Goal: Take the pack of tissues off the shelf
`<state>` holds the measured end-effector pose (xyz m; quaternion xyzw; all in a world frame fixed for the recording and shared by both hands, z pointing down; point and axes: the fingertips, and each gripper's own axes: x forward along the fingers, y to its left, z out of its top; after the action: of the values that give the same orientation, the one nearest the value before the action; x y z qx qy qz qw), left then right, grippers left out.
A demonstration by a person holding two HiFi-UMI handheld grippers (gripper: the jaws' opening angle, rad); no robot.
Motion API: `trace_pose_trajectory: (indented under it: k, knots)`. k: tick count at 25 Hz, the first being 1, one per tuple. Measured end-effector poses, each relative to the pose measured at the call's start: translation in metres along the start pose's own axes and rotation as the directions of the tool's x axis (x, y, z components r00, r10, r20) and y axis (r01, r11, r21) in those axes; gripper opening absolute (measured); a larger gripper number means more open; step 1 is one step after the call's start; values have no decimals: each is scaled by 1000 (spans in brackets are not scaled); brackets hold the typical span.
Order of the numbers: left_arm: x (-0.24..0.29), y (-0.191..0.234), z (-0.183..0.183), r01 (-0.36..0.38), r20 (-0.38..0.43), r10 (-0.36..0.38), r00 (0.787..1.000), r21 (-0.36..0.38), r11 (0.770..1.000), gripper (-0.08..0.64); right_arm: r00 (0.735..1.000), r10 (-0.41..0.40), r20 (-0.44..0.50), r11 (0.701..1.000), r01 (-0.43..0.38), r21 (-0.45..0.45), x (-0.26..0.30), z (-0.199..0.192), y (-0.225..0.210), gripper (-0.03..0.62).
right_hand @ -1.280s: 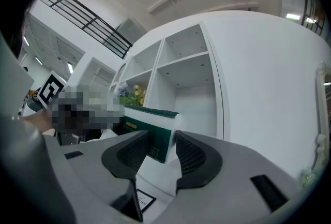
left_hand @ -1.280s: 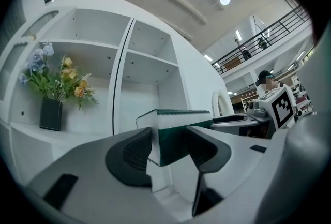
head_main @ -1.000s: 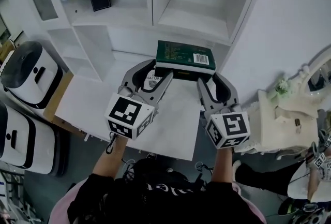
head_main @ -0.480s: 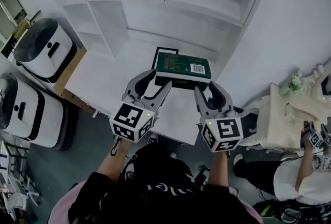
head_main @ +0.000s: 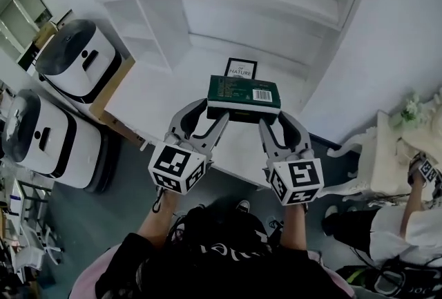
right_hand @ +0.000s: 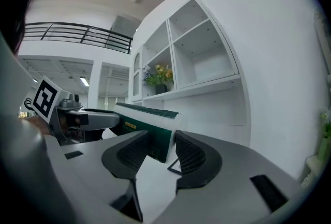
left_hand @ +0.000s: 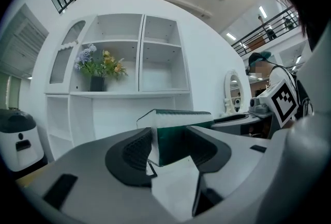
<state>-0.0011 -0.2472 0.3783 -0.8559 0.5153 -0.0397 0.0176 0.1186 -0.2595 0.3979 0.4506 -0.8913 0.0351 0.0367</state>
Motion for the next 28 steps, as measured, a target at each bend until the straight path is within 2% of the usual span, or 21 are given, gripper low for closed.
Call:
trace_pose_trajectory:
  k: [5,11,15,28]
  knots:
    - [-34,21,-6,-23,13,23,1000,-3,1000,215,1000,26,-5,1000,-26,3,8,-3,38,189]
    - [-100,48,-17,-38,30,37,999,4,999,215,998,52,-24,999,-51,8,8,-12,107,189]
    - [-149,66,-29,-41,31,41,999,-20,999,215,997,60,-45,998,-60,5,5,-20,159,189]
    - [-270,94,-60,-21,56,25,998,-77,997,215,995,46,-85,999,-48,-15,-22,-43,282,186]
